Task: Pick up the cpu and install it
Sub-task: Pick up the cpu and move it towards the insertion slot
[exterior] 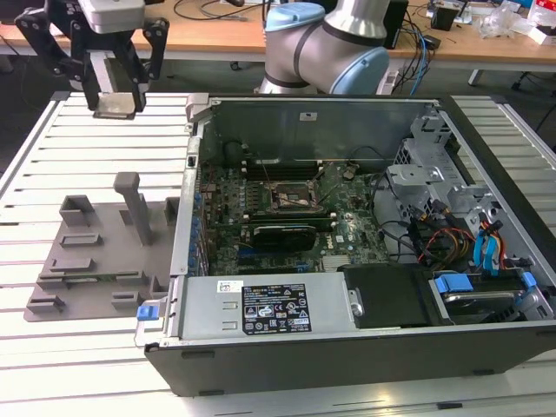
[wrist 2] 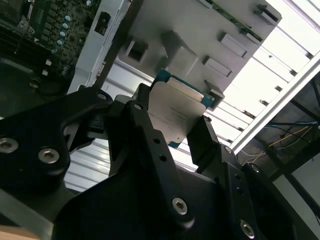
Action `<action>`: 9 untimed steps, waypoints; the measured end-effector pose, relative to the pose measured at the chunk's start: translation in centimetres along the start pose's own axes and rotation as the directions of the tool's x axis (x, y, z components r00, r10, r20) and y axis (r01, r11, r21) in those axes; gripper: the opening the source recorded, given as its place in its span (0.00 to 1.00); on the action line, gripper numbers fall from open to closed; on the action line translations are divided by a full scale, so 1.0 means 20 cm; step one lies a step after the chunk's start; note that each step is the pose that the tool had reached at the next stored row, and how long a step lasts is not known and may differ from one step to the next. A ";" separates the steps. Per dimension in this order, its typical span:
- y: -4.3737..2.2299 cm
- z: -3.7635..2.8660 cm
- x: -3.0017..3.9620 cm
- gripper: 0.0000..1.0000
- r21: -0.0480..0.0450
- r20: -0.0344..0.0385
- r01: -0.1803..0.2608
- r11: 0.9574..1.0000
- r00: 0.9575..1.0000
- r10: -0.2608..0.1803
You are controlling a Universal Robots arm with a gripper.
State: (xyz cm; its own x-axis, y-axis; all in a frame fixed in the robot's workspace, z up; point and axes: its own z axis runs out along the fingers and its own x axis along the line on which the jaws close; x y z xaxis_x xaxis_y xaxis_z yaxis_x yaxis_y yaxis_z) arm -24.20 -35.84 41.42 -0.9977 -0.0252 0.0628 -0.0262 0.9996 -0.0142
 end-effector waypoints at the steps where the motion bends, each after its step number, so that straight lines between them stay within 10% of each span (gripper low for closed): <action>1: 0.002 -0.001 -0.018 0.55 0.000 -0.002 0.000 1.000 1.000 0.000; 9: 0.017 -0.002 -0.114 0.55 0.000 -0.012 0.000 1.000 1.000 0.000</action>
State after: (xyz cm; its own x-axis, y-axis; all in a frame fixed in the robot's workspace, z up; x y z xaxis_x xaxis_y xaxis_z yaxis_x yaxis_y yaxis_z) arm -21.93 -35.45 41.31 -0.9969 -0.0252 0.0742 -0.0263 0.9996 -0.0140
